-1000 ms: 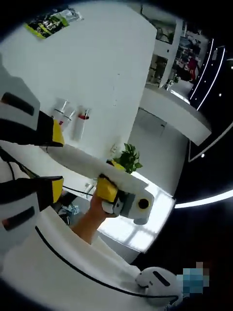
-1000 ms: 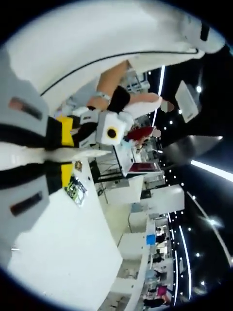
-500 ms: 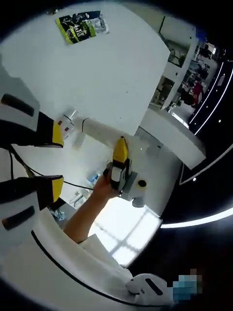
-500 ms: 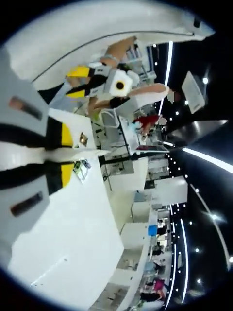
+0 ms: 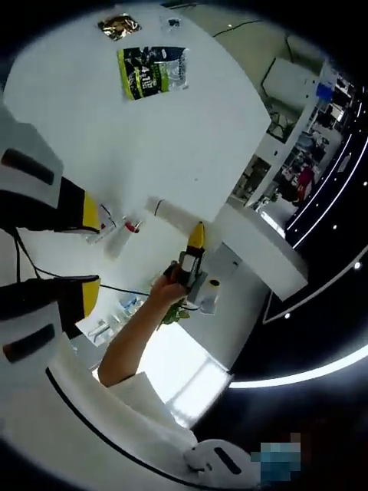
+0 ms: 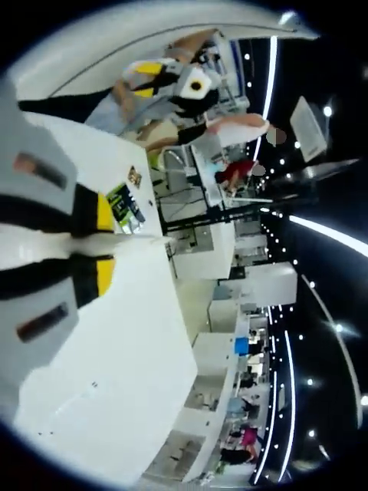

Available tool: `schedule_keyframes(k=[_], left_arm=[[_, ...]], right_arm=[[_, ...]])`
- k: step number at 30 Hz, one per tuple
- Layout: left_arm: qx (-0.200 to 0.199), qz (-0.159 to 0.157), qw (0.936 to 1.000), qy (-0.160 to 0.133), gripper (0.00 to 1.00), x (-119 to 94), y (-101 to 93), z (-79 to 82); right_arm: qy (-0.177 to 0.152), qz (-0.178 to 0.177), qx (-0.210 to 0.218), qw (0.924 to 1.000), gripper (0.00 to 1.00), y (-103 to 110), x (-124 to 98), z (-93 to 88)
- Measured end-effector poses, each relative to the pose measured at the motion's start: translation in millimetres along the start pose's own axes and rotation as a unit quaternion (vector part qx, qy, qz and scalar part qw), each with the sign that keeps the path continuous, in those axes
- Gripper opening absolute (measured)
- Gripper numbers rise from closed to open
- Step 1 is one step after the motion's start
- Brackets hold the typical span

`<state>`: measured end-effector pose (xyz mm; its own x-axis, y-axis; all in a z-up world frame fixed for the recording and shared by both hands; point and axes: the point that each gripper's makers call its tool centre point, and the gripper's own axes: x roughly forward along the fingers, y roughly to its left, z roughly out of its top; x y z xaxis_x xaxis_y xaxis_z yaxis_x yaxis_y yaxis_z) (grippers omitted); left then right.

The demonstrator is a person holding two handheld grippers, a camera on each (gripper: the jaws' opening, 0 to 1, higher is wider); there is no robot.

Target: Arrange the skincare products in the storage area until every visible bottle or jar stands upright without overlapping.

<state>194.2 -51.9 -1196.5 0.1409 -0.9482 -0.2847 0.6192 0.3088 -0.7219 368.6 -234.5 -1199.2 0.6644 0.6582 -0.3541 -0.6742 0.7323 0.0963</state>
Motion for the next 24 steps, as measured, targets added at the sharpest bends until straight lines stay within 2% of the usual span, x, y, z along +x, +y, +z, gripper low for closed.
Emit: schedule_keyframes(k=[6, 14, 18, 21, 24], left_arm=[[-0.015, 0.01, 0.9997, -0.015, 0.22, -1.4, 2.1, 2.8], [-0.026, 0.036, 0.9989, -0.015, 0.21, -10.3, 11.3, -5.2], [-0.03, 0.049, 0.9981, -0.02, 0.21, -14.5, 15.6, -1.9], [-0.032, 0.055, 0.9976, -0.029, 0.21, -16.2, 17.2, 1.5], [-0.034, 0.058, 0.9975, -0.024, 0.21, -18.0, 18.6, -3.8]], right_arm=[[-0.002, 0.006, 0.003, 1.0, 0.08, -31.5, 12.2, -7.2], [0.004, 0.005, -0.007, 1.0, 0.08, -64.2, 37.5, -19.1], [-0.005, 0.012, -0.002, 0.9999, 0.08, -71.3, 43.9, -21.9], [-0.006, 0.025, -0.014, 0.9996, 0.08, -73.9, 49.2, -25.3], [-0.008, 0.046, -0.018, 0.9988, 0.08, -73.2, 51.5, -30.5]])
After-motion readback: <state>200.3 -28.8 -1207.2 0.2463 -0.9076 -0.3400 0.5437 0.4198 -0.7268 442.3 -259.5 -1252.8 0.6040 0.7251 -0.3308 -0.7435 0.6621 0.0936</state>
